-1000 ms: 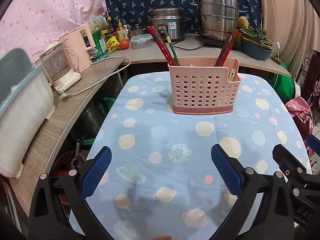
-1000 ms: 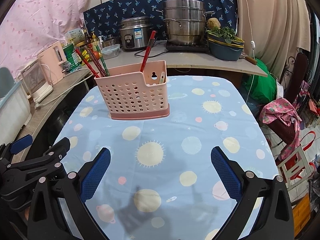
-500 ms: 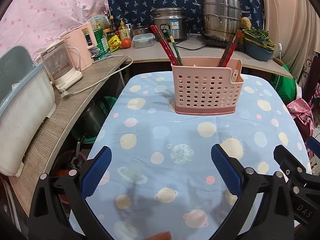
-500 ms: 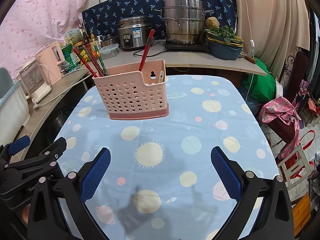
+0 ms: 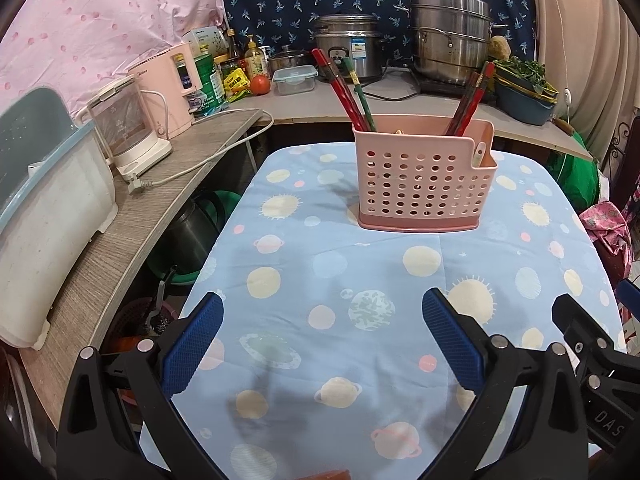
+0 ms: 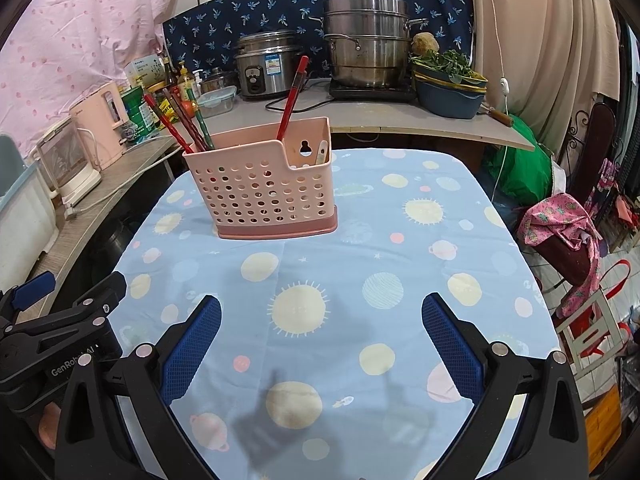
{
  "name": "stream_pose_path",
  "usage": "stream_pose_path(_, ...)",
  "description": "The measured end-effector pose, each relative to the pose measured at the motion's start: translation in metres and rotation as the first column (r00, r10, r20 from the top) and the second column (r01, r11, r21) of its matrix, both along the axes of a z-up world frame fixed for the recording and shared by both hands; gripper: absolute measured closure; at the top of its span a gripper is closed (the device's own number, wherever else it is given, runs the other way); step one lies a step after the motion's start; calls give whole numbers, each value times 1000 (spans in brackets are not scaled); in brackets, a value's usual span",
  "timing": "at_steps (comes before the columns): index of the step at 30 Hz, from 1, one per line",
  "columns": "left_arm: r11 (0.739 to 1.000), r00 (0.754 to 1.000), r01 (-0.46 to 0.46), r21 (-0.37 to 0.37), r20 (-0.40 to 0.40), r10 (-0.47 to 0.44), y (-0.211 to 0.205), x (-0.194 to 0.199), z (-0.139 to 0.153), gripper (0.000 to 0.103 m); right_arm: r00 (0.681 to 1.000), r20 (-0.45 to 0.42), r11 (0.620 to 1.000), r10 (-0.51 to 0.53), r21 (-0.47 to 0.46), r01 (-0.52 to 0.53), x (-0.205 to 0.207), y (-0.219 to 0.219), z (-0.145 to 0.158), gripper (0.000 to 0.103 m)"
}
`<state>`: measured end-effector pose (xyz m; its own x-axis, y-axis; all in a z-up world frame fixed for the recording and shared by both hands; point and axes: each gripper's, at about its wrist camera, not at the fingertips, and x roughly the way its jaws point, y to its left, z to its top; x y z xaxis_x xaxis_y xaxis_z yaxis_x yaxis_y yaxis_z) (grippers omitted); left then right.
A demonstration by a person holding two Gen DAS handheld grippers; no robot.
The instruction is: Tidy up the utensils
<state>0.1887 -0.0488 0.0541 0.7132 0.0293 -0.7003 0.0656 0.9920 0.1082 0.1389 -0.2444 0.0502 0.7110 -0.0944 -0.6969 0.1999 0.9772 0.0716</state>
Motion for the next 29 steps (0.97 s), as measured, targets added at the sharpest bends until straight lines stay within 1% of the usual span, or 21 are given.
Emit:
stream_pose_path(3,1000,1000,-15,-2,5,15,2,0,1,8,1000,0,1000,0,0,0,0,0,0,6)
stream_pose_path(10,1000,1000,-19,-4,4,19,4,1,1,8,1000,-3,1000,0,0,0,1,0,-1,6)
stream_pose_path(20,1000,1000,-9,-3,4,9,2,3,1,8,1000,-4,1000,-3,0,3,2,-1,-5,6)
stream_pose_path(29,1000,1000,-5,-2,26,5,1,0,3,8,1000,0,1000,-8,0,8,2,-3,-6,6)
